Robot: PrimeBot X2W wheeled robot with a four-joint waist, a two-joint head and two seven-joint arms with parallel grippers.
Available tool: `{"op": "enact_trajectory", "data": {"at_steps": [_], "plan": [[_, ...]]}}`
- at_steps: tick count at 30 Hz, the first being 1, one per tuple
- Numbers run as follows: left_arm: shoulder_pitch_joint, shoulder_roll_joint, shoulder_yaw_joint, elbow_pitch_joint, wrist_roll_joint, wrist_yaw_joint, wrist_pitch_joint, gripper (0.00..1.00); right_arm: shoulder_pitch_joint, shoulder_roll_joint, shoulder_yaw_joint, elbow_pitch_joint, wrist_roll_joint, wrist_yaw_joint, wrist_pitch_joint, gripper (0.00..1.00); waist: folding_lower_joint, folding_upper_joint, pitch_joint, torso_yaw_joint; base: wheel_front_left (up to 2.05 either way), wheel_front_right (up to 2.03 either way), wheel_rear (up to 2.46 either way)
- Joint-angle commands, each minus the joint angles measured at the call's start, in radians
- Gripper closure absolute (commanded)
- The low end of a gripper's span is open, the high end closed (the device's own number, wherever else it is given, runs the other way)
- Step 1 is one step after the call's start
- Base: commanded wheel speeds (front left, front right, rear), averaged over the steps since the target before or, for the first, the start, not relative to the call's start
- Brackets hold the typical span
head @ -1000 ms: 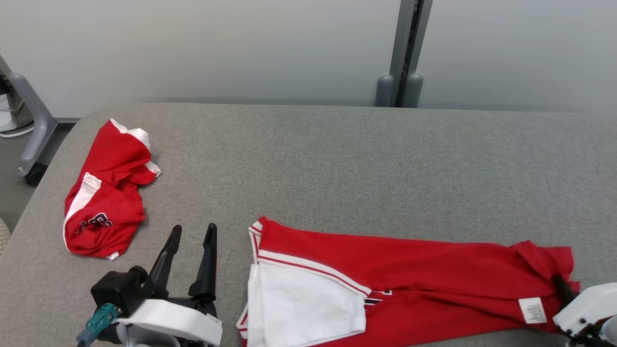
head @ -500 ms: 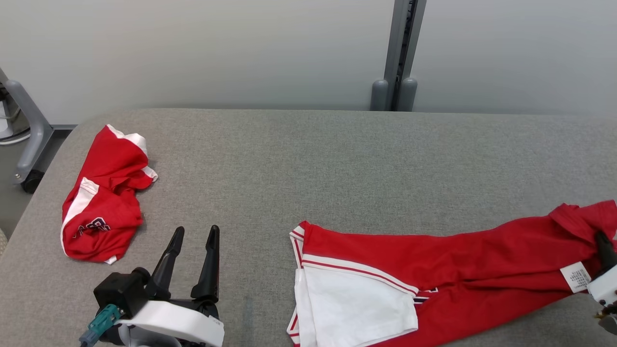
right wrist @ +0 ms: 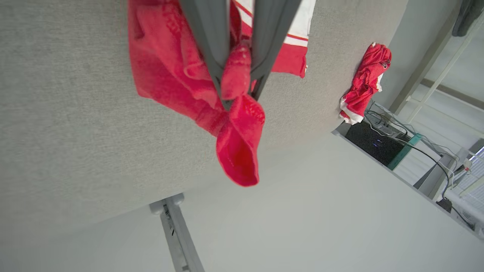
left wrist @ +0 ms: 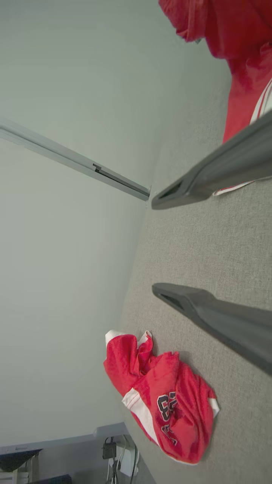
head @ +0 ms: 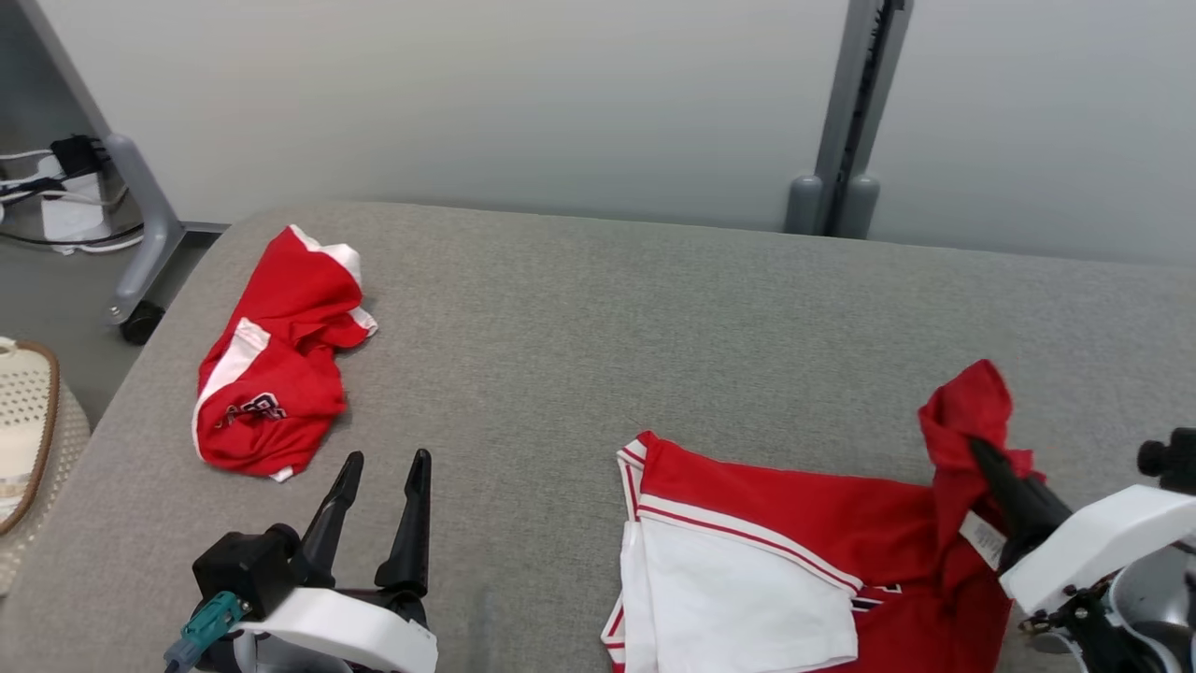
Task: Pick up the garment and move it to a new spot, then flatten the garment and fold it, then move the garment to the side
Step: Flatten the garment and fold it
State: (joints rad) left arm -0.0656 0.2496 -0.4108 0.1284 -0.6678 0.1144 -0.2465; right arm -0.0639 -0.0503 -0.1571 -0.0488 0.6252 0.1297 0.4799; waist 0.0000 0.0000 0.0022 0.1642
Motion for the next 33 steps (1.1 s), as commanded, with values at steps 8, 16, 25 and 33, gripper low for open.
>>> {"op": "enact_trajectory", "data": {"at_steps": [8, 16, 25, 33], "plan": [[-0.012, 0.008, -0.013, 0.014, 0.001, -0.008, 0.011, 0.0, 0.014, -0.003, 0.213, 0.087, 0.144, 0.002, -0.062, 1.0, 0.0, 0.0, -0.006, 0.139, 0.0, 0.0, 0.0], [-0.027, 0.004, -0.026, 0.022, 0.004, -0.008, 0.017, 0.0, -0.035, -0.002, 0.338, 0.229, 0.195, 0.002, -0.138, 1.0, 0.0, 0.0, -0.003, 0.217, 0.0, 0.0, 0.0], [-0.03, 0.006, -0.029, 0.026, -0.001, -0.009, 0.018, 0.0, -0.128, -0.003, 0.434, 0.422, 0.21, 0.002, -0.228, 1.0, 0.0, 0.0, 0.006, 0.247, 0.0, 0.0, 0.0], [-0.024, 0.012, -0.021, 0.03, -0.011, -0.003, 0.015, 0.0, -0.177, -0.003, 0.489, 0.463, 0.258, 0.002, -0.286, 0.0, 0.0, 0.0, 0.003, 0.202, 0.0, 0.0, 0.0]]}}
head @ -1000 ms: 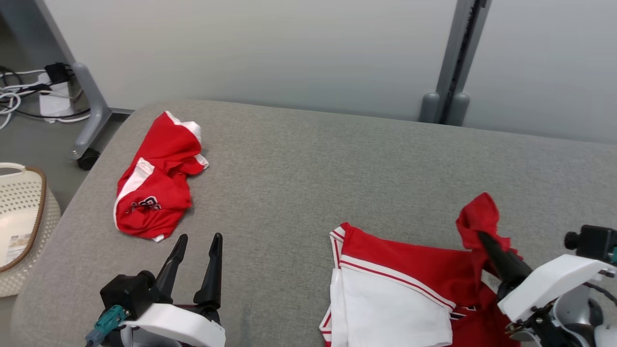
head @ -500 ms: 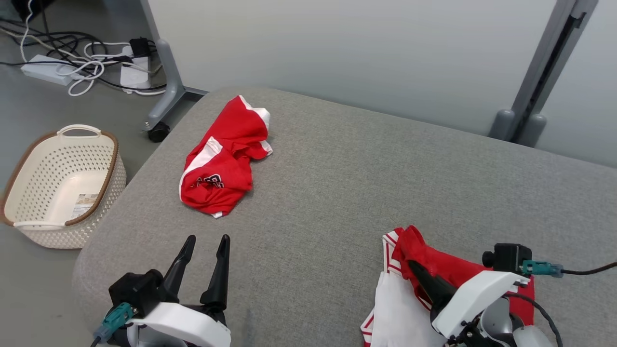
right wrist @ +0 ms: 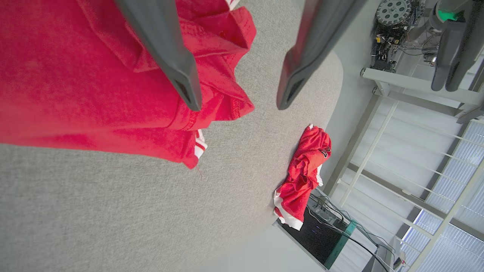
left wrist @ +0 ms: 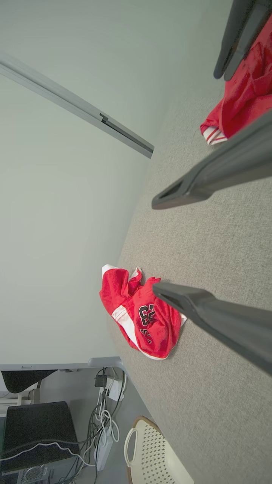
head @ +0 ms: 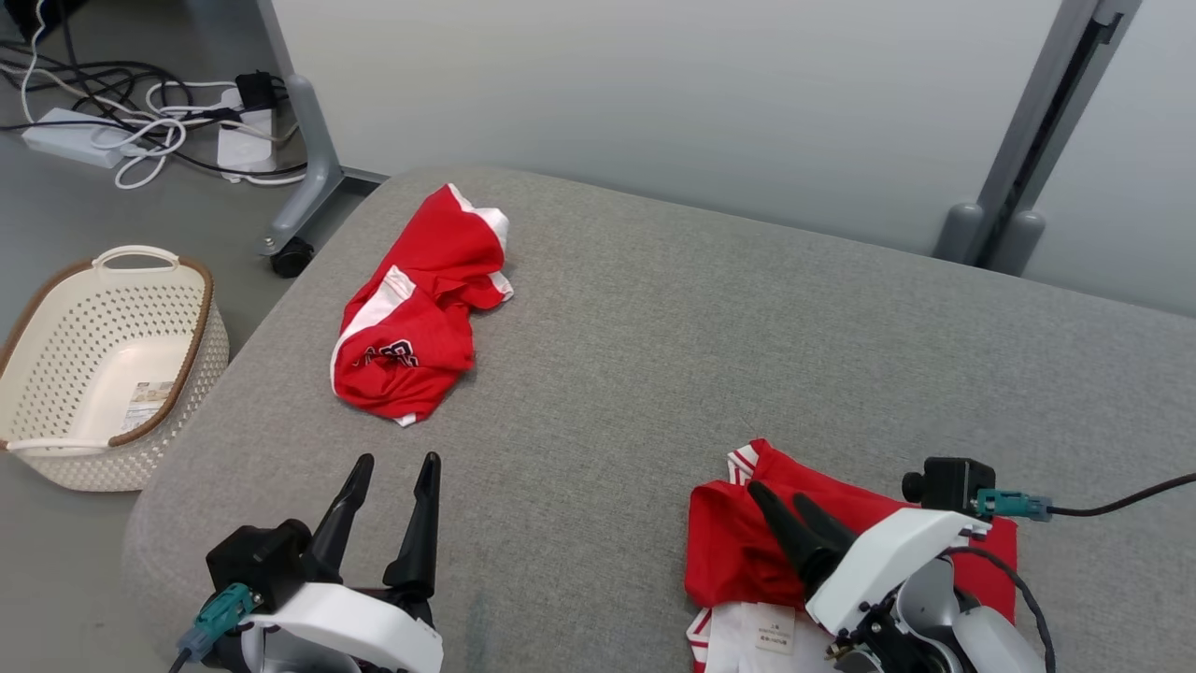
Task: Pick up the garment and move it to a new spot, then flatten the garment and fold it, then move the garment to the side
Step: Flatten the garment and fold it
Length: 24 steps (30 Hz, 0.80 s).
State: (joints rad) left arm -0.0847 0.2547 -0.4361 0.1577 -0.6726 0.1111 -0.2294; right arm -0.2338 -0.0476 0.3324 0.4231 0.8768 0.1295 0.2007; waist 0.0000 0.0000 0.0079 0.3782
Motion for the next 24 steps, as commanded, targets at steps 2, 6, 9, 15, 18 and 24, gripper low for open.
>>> {"op": "enact_trajectory", "data": {"at_steps": [2, 6, 9, 15, 18, 24], "plan": [[-0.001, 0.007, 0.005, 0.001, -0.004, 0.002, -0.003, 0.0, -0.007, -0.006, -0.001, -0.042, 0.019, 0.002, -0.021, 0.0, 0.0, 0.0, -0.007, -0.032, 0.0, 0.0, 0.0], [0.006, 0.008, 0.008, -0.005, -0.005, 0.008, -0.006, 0.0, 0.011, -0.013, -0.059, -0.134, -0.015, 0.002, -0.049, 0.0, 0.0, 0.0, -0.016, -0.075, 0.0, 0.0, 0.0], [0.01, 0.011, 0.014, -0.01, -0.005, 0.014, -0.009, 0.0, 0.035, -0.039, -0.13, -0.214, -0.059, 0.002, -0.055, 0.0, 0.0, 0.0, -0.023, -0.109, 0.0, 0.0, 0.0], [0.019, 0.01, 0.025, -0.02, -0.008, 0.02, -0.016, 0.0, 0.104, -0.085, -0.296, -0.347, -0.145, 0.002, -0.015, 0.0, 0.0, 0.0, -0.029, -0.161, 0.0, 0.0, 0.0], [0.02, 0.008, 0.03, -0.024, -0.006, 0.021, -0.019, 0.0, 0.134, -0.099, -0.369, -0.387, -0.204, 0.002, 0.012, 0.0, 0.0, 0.0, -0.024, -0.177, 0.0, 0.0, 0.0], [0.02, 0.003, 0.035, -0.025, 0.001, 0.015, -0.025, 0.0, 0.182, -0.078, -0.463, -0.442, -0.276, 0.002, 0.05, 0.0, 0.0, 0.0, -0.023, -0.191, 0.0, 0.0, 0.0]]}}
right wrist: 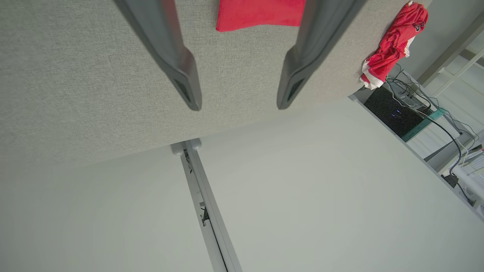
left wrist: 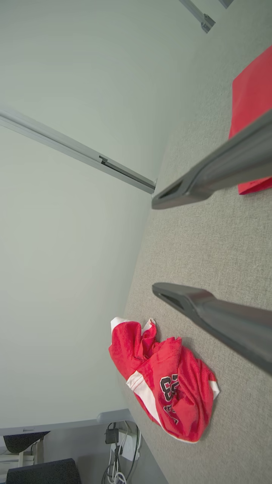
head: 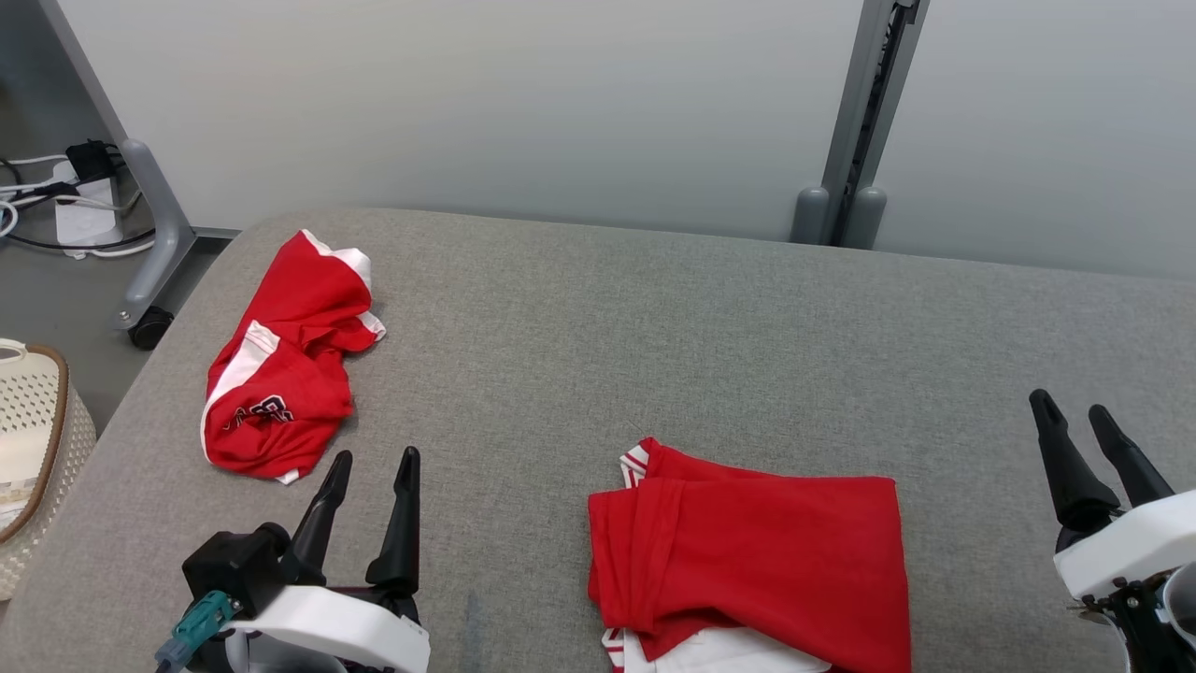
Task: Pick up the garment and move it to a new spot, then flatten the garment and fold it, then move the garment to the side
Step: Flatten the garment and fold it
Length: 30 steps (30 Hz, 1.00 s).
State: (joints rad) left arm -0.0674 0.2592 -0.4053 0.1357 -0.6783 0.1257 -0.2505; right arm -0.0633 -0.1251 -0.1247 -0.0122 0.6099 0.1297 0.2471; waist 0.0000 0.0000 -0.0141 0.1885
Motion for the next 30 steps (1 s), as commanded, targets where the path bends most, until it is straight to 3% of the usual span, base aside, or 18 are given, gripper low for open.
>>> {"op": "enact_trajectory", "data": {"at_steps": [1, 13, 30], "plan": [[0.003, -0.002, 0.005, -0.003, 0.008, 0.0, -0.005, 0.0, 0.018, 0.003, -0.014, -0.013, -0.022, 0.002, 0.009, 0.0, 0.0, 0.0, -0.002, -0.003, 0.0, 0.0, 0.0], [0.02, 0.003, 0.044, -0.017, 0.021, 0.008, -0.013, 0.0, 0.078, 0.015, -0.019, -0.084, -0.124, 0.002, -0.051, 0.0, 0.0, 0.0, -0.008, -0.045, 0.0, 0.0, 0.0], [0.045, 0.0, 0.084, -0.024, 0.077, 0.0, -0.015, 0.0, 0.189, -0.057, 0.089, -0.048, -0.209, 0.002, -0.294, 0.0, 0.0, 0.0, -0.004, -0.108, 0.0, 0.0, 0.0]]}}
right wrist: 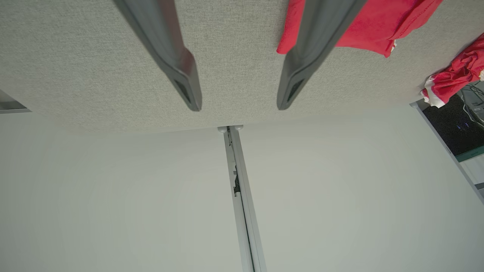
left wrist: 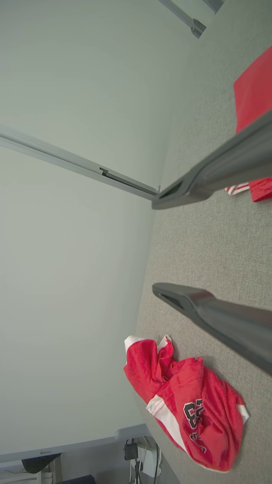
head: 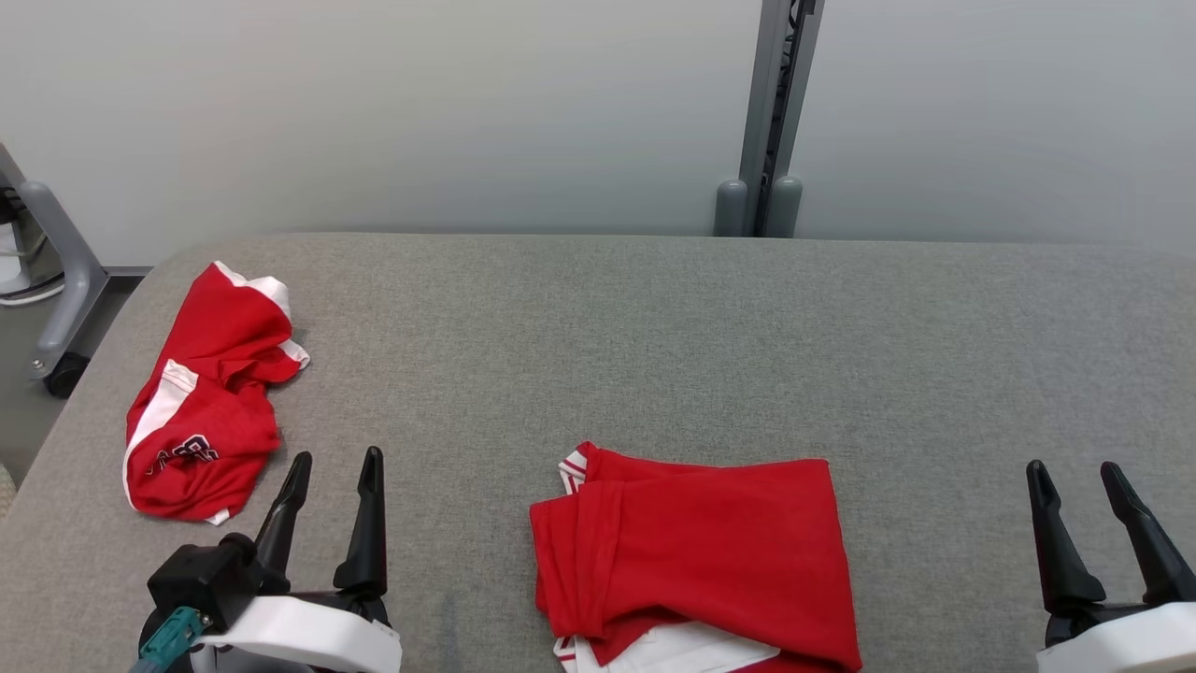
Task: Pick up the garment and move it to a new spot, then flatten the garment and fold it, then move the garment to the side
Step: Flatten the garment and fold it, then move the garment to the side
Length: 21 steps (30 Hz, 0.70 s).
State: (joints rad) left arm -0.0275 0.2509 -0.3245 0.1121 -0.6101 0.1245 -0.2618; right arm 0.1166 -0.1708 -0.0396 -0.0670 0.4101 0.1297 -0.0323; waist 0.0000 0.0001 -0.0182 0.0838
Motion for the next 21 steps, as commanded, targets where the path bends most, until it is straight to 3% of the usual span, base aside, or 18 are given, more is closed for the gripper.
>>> {"op": "enact_trajectory", "data": {"at_steps": [1, 21], "plan": [[0.007, 0.006, 0.006, -0.001, 0.014, 0.001, -0.004, 0.0, 0.01, -0.019, 0.009, 0.01, -0.01, 0.002, -0.028, 0.0, 0.0, -0.0001, 0.0, -0.006, 0.0, 0.0, 0.0], [0.008, -0.016, 0.016, 0.022, 0.081, -0.014, -0.003, 0.0, -0.036, -0.047, 0.058, 0.067, 0.016, 0.002, -0.036, 0.0, 0.0, -0.0001, -0.001, -0.007, 0.0, 0.0, 0.0]]}}
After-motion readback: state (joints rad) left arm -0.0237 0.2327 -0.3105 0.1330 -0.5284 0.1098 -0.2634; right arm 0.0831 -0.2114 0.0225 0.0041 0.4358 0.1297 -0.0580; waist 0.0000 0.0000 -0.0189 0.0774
